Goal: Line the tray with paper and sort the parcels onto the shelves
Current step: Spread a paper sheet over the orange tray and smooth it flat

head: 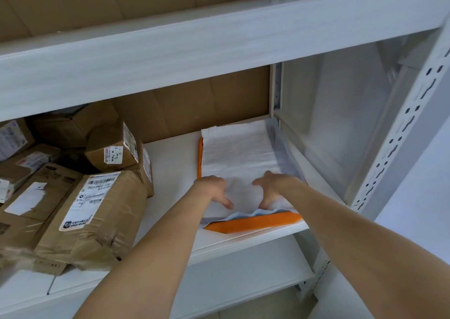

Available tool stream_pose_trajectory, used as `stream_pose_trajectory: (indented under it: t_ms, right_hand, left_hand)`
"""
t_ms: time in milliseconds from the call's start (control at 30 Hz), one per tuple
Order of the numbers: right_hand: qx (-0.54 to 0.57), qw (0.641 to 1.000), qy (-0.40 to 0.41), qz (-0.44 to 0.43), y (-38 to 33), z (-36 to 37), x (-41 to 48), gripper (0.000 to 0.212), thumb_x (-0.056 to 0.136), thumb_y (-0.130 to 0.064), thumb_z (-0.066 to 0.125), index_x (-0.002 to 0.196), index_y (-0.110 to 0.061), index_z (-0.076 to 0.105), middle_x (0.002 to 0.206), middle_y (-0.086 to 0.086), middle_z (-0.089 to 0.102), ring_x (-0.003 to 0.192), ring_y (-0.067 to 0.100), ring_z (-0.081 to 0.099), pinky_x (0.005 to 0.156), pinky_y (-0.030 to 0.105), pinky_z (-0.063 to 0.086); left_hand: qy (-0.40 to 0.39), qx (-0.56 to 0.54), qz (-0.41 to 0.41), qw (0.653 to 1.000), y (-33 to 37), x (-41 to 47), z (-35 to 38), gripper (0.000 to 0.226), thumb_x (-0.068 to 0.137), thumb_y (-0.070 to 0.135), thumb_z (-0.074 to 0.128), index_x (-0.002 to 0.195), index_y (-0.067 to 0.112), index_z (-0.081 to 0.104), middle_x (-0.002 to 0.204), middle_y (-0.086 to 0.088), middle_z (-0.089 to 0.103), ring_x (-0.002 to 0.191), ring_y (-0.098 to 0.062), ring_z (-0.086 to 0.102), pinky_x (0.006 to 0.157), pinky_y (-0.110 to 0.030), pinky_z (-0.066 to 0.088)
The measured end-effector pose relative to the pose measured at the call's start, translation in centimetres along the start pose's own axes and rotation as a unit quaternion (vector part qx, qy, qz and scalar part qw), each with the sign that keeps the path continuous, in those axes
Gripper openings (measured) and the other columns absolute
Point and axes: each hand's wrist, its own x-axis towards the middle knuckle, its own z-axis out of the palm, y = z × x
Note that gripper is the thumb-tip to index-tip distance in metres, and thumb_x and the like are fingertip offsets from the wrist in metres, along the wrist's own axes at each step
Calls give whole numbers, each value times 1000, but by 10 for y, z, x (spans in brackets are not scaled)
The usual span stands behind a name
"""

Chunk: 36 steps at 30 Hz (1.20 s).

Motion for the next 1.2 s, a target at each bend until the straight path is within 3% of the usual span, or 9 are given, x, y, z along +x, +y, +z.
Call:
stream_pose_trajectory:
  t_ms: [67, 200, 300, 400, 600, 767, 900, 1100, 1200]
  right_hand:
    - [12, 999, 51, 15, -1, -2, 2, 95, 77, -57, 72, 152, -31, 20, 152, 7, 25, 138, 34, 32, 108, 46, 38]
    - [44, 990, 122, 48, 2, 7, 13, 89, 83, -57, 65, 153, -28, 17, 159, 9, 12, 145, 40, 14, 115, 51, 26]
    - [65, 988, 133, 53, 4, 9, 25, 91, 86, -61, 57, 155, -28, 7, 163, 8, -2, 148, 39, -1, 119, 51, 13]
    - [70, 987, 133, 58, 2, 6, 41, 91, 91, -63, 48, 155, -23, -3, 163, 6, -13, 149, 33, -11, 120, 49, 5]
    - [76, 991, 93, 50, 0, 10, 64, 85, 93, -63, 41, 155, -23, -1, 163, 6, -12, 149, 31, -11, 120, 47, 4]
    - [65, 988, 125, 56, -5, -1, 69, 83, 92, -66, 40, 155, -27, 3, 163, 7, -9, 149, 33, -7, 119, 50, 6]
    - [58, 992, 98, 51, -8, -2, 71, 82, 90, -68, 40, 155, -32, 4, 163, 4, -8, 149, 33, -7, 120, 52, 6]
    - [35, 992, 99, 70, -7, -6, 69, 85, 85, -73, 43, 154, -34, 11, 163, 5, 4, 147, 39, 7, 116, 54, 15]
    - [45, 986, 135, 81, -8, -6, 71, 86, 89, -69, 42, 155, -29, 3, 163, 9, -6, 148, 39, -1, 117, 53, 12]
  left_hand:
    - [63, 6, -27, 998, -1, 5, -1, 50, 87, 52, 57, 118, 14, 57, 106, -5, 61, 93, -21, 58, 68, -28, 43]
    - [114, -38, -29, 992, -7, 22, 6, 59, 95, 33, 52, 146, 17, 27, 144, -11, 36, 130, -29, 40, 92, -37, 44]
    - [101, -58, -14, 993, -9, 38, 10, 74, 97, 38, 46, 153, 18, 1, 160, -6, 1, 147, -27, 5, 116, -41, 21]
    - [112, -79, 9, 991, -4, 57, 8, 76, 99, 45, 37, 152, 16, -8, 160, -6, -12, 147, -26, -9, 118, -41, 5]
    - [65, -87, -37, 993, -9, 73, 26, 79, 91, 68, 22, 152, 24, -3, 158, -18, -8, 146, -36, -5, 116, -46, 9]
    - [106, -6, -113, 988, -2, 70, 11, 75, 93, 66, 15, 149, 17, 18, 151, -21, 27, 139, -37, 27, 107, -44, 29]
    - [95, -43, -68, 992, -12, 70, 11, 66, 99, 53, 18, 153, 20, -1, 160, -13, 0, 147, -30, 2, 118, -41, 11]
    - [82, -77, -62, 992, -10, 74, 11, 73, 97, 58, 25, 153, 19, -2, 159, -16, -5, 146, -34, -2, 118, -43, 10]
    - [87, -99, 3, 991, -3, 73, 13, 72, 97, 58, 25, 152, 24, -6, 159, -11, -14, 146, -32, -10, 118, -46, 5]
